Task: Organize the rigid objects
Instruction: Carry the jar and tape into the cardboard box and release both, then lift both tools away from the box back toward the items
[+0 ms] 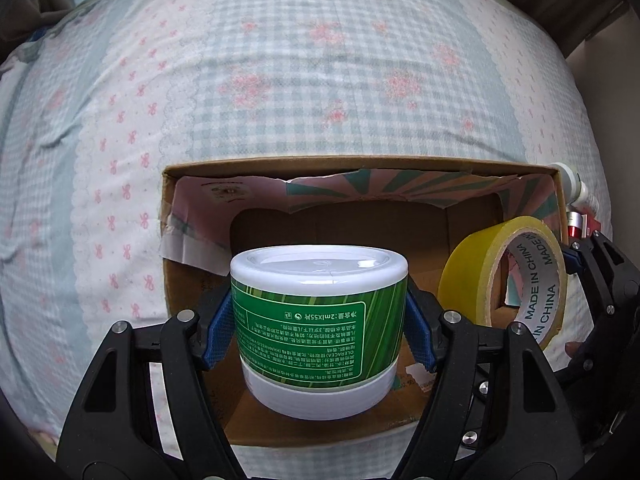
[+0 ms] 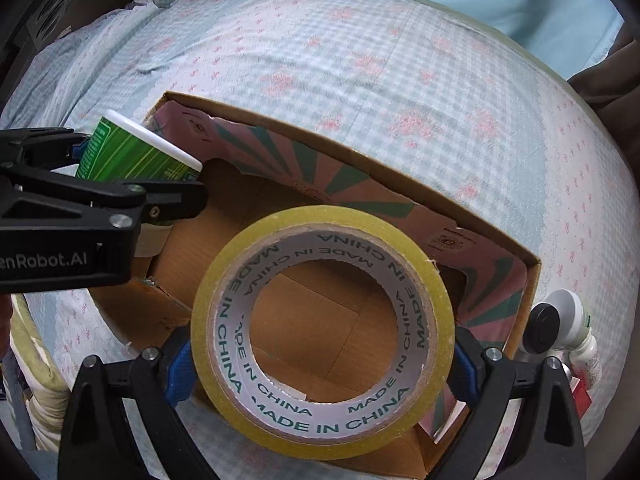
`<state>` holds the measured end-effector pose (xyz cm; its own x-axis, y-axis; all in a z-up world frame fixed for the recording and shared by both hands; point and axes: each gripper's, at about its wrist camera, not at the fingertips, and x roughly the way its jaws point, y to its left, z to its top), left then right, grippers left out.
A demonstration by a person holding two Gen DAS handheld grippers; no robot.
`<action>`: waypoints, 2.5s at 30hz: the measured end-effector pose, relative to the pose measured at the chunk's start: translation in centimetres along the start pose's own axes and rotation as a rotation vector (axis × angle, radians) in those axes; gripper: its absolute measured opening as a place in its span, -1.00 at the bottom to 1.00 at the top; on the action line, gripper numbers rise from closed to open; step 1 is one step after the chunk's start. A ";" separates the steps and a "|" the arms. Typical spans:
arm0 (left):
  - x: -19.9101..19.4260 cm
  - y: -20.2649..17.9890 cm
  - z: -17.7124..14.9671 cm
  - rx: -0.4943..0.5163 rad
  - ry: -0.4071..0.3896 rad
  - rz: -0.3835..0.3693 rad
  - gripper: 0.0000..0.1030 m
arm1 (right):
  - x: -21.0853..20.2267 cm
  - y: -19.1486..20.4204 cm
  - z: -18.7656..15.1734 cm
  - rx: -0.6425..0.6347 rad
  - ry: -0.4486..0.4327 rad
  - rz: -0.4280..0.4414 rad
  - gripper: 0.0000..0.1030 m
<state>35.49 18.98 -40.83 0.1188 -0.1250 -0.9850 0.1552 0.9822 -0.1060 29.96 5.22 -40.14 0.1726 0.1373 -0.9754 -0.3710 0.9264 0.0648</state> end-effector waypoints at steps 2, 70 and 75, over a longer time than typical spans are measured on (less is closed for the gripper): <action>0.8 -0.1 0.1 -0.001 0.012 0.001 0.31 | 0.7 -0.4 0.0 0.013 0.007 0.011 0.87; -25.6 -15.9 -15.1 0.099 -0.436 -0.032 0.99 | -28.7 -7.7 -19.4 0.401 -0.345 -0.196 0.95; -25.0 -21.6 -15.5 0.057 -0.445 -0.011 0.99 | -29.2 -13.5 -22.6 0.367 -0.346 -0.194 0.95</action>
<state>14.00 3.04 -16.07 0.5250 -0.1955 -0.8283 0.2112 0.9727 -0.0958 9.30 -19.24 -17.28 0.5193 0.0014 -0.8546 0.0302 0.9993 0.0200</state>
